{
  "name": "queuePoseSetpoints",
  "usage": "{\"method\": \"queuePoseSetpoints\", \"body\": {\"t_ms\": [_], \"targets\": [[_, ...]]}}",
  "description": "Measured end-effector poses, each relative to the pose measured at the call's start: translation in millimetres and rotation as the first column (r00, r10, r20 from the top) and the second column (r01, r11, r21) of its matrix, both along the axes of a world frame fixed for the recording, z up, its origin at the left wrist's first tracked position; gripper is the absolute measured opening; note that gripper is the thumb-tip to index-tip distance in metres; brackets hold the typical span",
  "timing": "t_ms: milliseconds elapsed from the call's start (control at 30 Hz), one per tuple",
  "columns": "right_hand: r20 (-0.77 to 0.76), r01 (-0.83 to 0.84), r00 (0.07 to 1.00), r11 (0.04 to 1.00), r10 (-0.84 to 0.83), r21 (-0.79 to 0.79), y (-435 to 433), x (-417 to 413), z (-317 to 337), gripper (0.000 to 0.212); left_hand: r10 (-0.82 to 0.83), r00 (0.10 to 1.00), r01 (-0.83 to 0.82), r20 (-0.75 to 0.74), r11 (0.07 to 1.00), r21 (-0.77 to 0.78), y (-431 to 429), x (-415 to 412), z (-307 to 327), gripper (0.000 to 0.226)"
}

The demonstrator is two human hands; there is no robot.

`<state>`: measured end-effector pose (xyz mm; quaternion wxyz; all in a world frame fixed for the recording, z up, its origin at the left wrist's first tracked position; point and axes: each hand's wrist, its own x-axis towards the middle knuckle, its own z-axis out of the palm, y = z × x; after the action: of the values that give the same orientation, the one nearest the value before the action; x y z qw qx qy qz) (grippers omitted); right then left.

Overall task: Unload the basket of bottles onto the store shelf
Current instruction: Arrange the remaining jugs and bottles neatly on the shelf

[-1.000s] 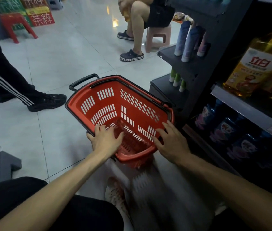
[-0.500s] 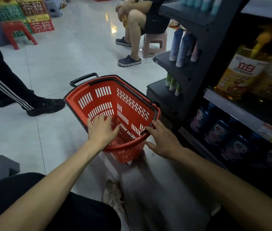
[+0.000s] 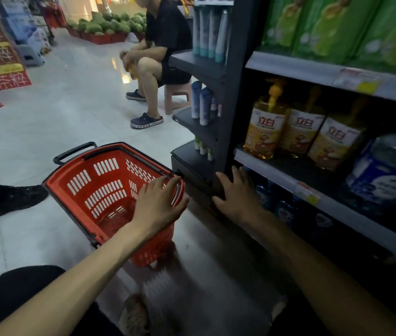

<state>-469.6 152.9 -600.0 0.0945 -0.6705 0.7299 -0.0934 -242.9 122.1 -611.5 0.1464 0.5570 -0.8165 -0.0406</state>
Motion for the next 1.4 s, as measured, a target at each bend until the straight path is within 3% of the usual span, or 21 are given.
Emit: {"method": "queuePoseSetpoints", "body": {"t_ms": [200,400,567,667,867,1100,1400], "targets": [[0.204,0.252,0.955,0.953,-0.216,-0.169,12,-56,37,0.066,-0.127,0.989,0.127,-0.080,0.992,0.001,1,-76,39,0.074],[0.324,0.352,0.900,0.925,-0.293,-0.141,-6,-89,53,0.065,-0.170,0.951,0.206,-0.257,0.971,0.123,-15,-144,69,0.069],[0.580,0.461,0.755,0.876,-0.304,-0.141,-53,-114,51,0.059,-0.074,0.804,0.218,-0.590,0.960,0.177,-48,-183,55,0.056],[0.692,0.527,0.648,0.843,-0.317,-0.108,-71,-129,43,0.061,-0.043,0.753,0.224,-0.657,0.955,0.195,-73,-198,38,0.059],[0.783,0.581,0.525,0.813,-0.333,-0.044,-88,-149,35,0.072,0.038,0.564,0.300,-0.825,0.921,0.248,-111,-225,32,0.057],[0.824,0.549,0.532,0.820,-0.196,-0.160,-94,-148,38,0.081,0.094,0.355,0.389,-0.930,0.890,0.238,-130,-252,40,0.052],[0.874,0.577,0.460,0.802,-0.160,-0.157,-108,-146,38,0.090,0.061,0.316,0.458,-0.947,0.864,0.208,-132,-257,51,0.040]]}}
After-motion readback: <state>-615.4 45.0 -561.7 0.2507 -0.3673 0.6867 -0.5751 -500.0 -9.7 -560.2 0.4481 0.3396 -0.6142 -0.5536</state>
